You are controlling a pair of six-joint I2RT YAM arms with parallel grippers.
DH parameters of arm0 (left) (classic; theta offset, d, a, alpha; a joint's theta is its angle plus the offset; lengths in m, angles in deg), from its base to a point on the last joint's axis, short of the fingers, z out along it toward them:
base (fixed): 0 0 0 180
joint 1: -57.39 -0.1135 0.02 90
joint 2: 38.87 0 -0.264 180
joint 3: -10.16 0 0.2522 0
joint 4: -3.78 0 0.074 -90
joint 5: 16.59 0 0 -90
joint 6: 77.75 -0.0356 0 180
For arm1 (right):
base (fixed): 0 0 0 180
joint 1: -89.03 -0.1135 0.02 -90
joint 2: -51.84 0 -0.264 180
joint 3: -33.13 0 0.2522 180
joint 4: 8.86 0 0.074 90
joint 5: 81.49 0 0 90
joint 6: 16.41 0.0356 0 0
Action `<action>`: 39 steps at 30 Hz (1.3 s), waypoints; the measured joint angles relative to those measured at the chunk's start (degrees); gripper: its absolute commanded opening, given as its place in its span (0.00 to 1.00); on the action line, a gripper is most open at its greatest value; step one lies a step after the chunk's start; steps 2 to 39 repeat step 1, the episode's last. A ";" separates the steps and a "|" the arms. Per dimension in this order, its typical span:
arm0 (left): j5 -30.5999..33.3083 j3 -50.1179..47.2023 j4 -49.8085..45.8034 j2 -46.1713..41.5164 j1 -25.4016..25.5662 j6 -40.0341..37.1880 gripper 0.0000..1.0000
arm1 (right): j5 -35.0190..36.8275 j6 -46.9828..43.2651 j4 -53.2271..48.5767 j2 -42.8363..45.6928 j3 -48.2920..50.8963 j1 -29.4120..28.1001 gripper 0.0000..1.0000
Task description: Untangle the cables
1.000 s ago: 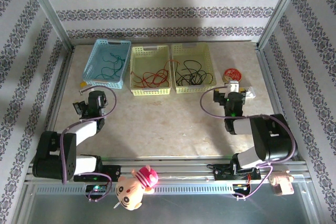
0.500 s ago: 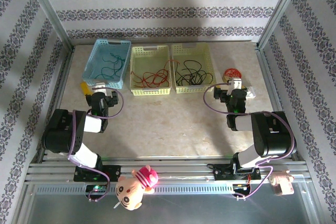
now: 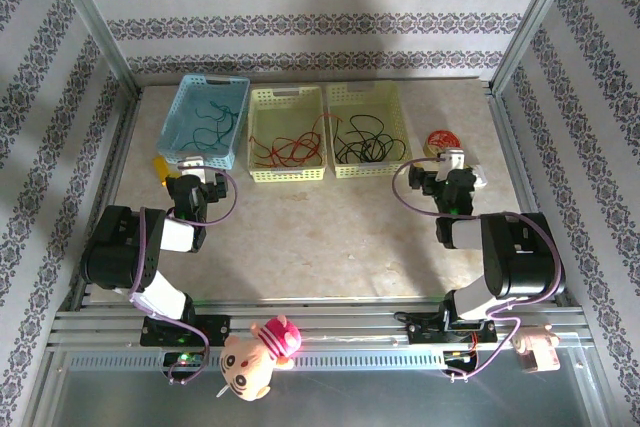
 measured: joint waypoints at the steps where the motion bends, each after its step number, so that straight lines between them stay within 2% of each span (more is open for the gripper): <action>1: 0.00 0.00 0.00 0.00 0.00 -0.02 0.99 | -0.17 0.09 -0.02 0.00 0.00 0.26 0.98; 39: 0.00 0.00 0.00 0.00 0.00 -0.02 0.99 | -0.17 0.09 -0.02 0.00 0.00 0.26 0.98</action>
